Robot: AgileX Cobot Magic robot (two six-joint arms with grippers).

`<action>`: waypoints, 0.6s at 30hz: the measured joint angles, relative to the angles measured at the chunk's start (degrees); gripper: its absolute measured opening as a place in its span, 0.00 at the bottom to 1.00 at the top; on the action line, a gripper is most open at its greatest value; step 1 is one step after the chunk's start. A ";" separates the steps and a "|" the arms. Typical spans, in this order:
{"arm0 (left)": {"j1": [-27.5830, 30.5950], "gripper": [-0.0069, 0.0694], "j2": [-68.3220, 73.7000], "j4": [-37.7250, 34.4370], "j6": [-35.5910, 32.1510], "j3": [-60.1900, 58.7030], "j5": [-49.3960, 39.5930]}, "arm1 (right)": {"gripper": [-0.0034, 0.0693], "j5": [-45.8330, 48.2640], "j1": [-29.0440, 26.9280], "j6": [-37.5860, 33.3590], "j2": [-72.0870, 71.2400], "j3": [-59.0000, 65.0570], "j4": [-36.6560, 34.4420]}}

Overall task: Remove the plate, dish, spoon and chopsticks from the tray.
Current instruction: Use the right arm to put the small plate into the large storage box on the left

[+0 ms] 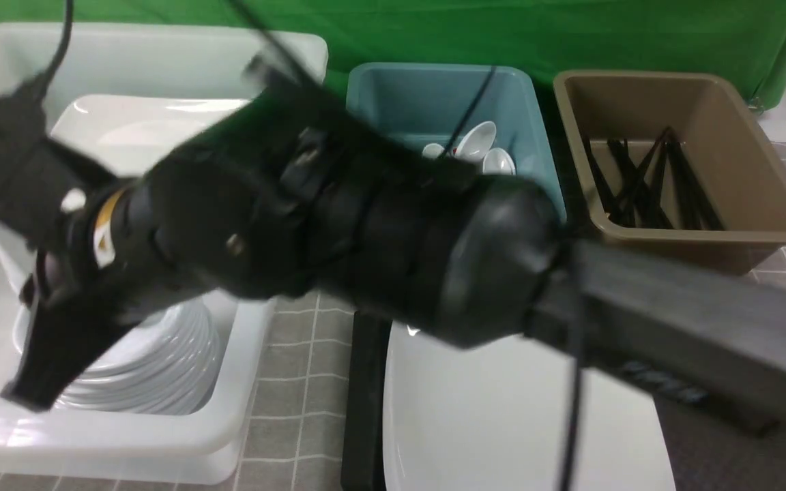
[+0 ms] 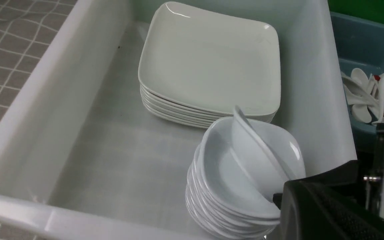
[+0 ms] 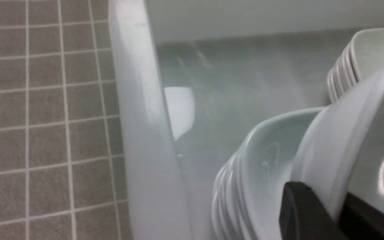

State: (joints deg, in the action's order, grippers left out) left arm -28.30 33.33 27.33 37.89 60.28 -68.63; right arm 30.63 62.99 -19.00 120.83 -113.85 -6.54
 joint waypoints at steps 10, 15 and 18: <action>0.00 0.09 -4.36 -2.13 -0.96 -2.86 -0.04 | 0.78 4.25 0.07 2.86 -1.18 -0.99 0.44; 0.00 0.09 -2.35 -5.57 -5.20 -4.43 1.48 | 0.85 10.92 0.07 4.67 -4.97 -2.24 0.66; 0.00 0.09 1.26 -8.23 -8.06 -5.01 4.30 | 0.68 17.28 -1.11 4.85 -10.07 -3.06 3.04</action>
State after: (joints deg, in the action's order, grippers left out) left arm -28.30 34.58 19.10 29.83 55.27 -64.34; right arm 47.91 61.88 -14.15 110.76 -116.91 -3.49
